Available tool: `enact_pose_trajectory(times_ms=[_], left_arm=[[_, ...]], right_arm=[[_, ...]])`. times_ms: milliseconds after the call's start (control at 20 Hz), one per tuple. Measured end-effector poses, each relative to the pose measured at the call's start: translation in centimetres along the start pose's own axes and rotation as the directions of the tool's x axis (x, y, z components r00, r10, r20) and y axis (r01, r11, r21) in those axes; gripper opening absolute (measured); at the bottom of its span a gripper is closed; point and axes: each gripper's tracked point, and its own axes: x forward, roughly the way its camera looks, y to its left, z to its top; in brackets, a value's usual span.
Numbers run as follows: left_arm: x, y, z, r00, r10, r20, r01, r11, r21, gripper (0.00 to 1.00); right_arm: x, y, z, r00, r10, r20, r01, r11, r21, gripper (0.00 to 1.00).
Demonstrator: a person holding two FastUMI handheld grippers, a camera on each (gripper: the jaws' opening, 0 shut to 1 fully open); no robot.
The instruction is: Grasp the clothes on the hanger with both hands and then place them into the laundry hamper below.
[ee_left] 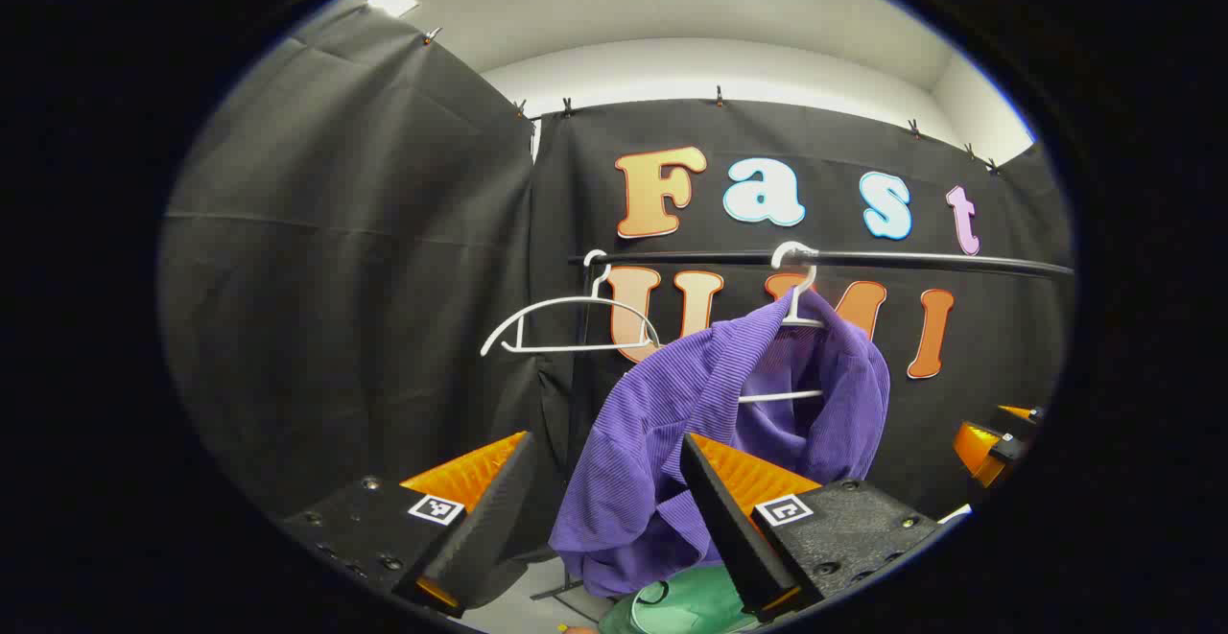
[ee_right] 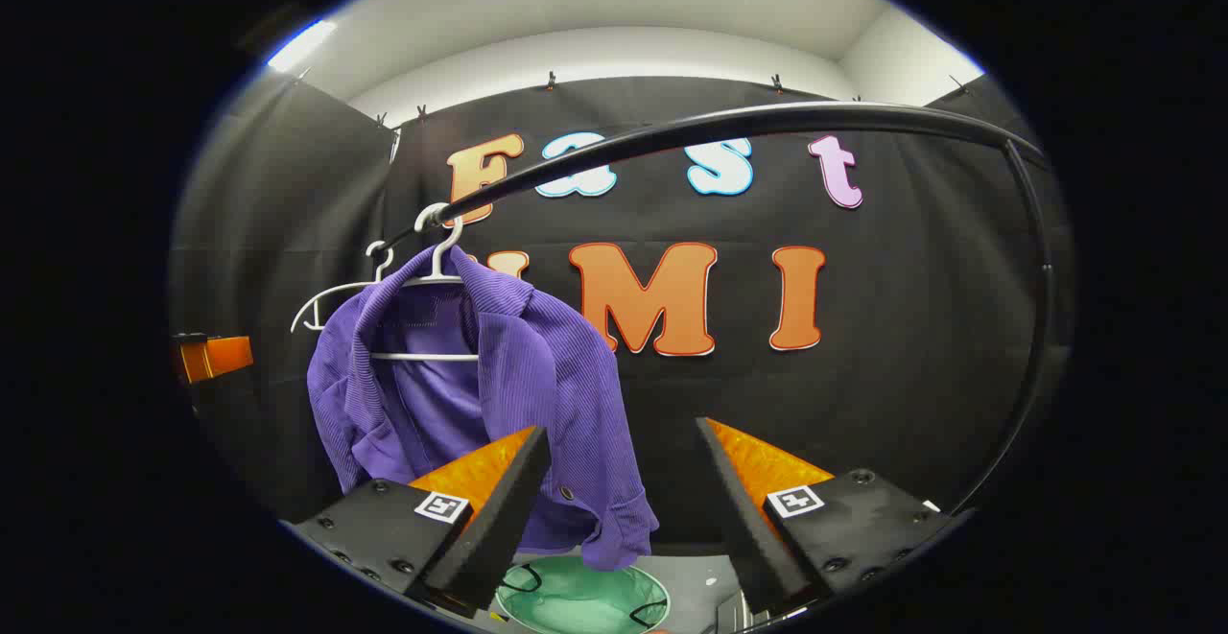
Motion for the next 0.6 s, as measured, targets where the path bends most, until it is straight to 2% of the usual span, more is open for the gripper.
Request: enact_pose_trajectory(times_ms=[50,150,400,450,500,600], left_arm=[[0.03,0.0,-0.06,1.0,0.0,-0.001,0.0,1.0,-0.001,0.92],[0.13,-0.09,-0.27,1.0,-0.001,-0.004,0.001,1.0,0.004,0.99],[0.2,-0.42,-0.59,1.0,-0.004,-0.007,0.004,1.0,0.004,0.99],[0.14,-0.42,-0.64,1.0,-0.004,-0.009,0.004,1.0,0.005,0.95],[0.1,-0.39,-0.7,1.0,-0.002,-0.01,0.002,1.0,0.006,0.99],[0.18,-0.3,-0.9,1.0,0.007,-0.01,-0.007,1.0,0.008,0.99]], right_arm=[[0.09,-0.03,-0.04,1.0,0.0,0.0,0.0,1.0,-0.001,0.98],[0.03,0.11,-0.19,1.0,0.003,-0.003,-0.003,1.0,-0.001,0.98],[-0.05,0.26,-0.35,1.0,0.007,-0.008,-0.007,1.0,-0.001,0.98],[0.01,0.35,-0.47,1.0,0.009,-0.01,-0.009,1.0,-0.002,0.98],[0.05,0.43,-0.58,1.0,0.012,-0.014,-0.012,1.0,-0.001,0.98],[0.04,0.55,-0.8,1.0,0.016,-0.02,-0.016,1.0,-0.001,0.98]])
